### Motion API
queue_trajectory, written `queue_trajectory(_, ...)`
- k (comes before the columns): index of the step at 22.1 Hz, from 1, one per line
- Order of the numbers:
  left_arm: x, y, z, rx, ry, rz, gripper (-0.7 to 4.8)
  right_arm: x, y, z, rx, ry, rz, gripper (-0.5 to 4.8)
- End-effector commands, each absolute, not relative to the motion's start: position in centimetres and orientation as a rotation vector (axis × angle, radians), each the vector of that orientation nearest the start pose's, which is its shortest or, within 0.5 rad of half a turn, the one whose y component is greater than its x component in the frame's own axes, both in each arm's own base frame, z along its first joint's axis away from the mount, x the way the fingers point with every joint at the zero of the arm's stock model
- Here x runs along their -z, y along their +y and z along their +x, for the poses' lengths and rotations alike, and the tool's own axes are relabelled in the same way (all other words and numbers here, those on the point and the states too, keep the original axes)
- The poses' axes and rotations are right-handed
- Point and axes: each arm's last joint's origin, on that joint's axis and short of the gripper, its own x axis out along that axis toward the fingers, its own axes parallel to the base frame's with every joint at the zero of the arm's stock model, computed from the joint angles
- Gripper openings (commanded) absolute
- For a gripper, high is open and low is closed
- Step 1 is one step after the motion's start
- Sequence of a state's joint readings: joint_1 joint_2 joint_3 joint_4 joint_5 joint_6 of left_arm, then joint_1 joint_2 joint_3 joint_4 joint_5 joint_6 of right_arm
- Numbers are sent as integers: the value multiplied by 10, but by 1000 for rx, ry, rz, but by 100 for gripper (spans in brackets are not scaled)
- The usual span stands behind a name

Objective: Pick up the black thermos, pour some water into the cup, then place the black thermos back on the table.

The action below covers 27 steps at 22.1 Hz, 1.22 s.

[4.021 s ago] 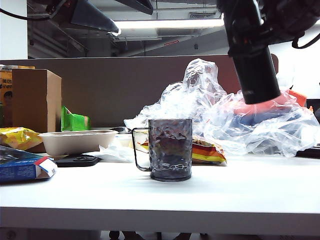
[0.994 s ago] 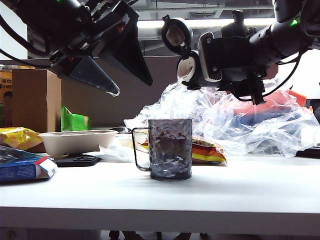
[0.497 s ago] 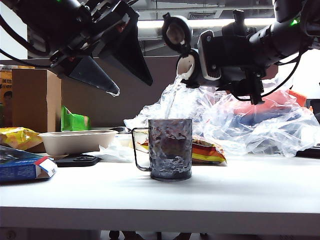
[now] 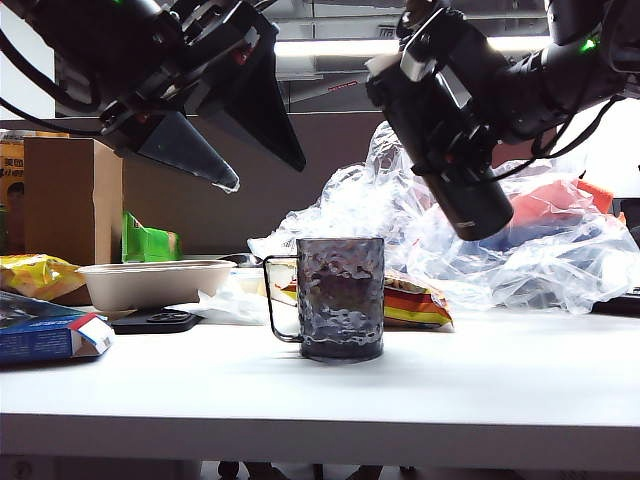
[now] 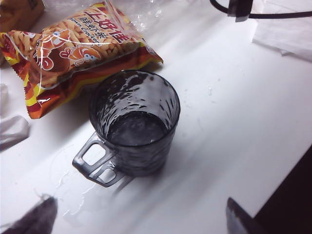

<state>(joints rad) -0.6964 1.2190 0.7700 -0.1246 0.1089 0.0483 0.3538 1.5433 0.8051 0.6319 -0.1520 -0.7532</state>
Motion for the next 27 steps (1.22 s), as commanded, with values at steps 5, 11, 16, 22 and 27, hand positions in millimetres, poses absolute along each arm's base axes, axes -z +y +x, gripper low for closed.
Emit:
queue_trajectory(5, -248, -168, 195, 788, 554, 166, 479, -253, 121, 307, -529, -102, -397, 210)
queue_trajectory(11, -249, -168, 195, 792, 554, 166, 479, -229, 109, 288, -515, -39, -24, 210)
queue_trajectory(16, -249, -168, 195, 792, 554, 166, 479, -217, 95, 262, -397, -6, -27, 210)
queue_trajectory(22, -249, -168, 195, 791, 553, 166, 479, -188, 83, 233, -361, 31, -39, 210)
queue_trajectory(27, -249, -168, 195, 792, 554, 166, 479, -181, 81, 228, -357, -24, -30, 210)
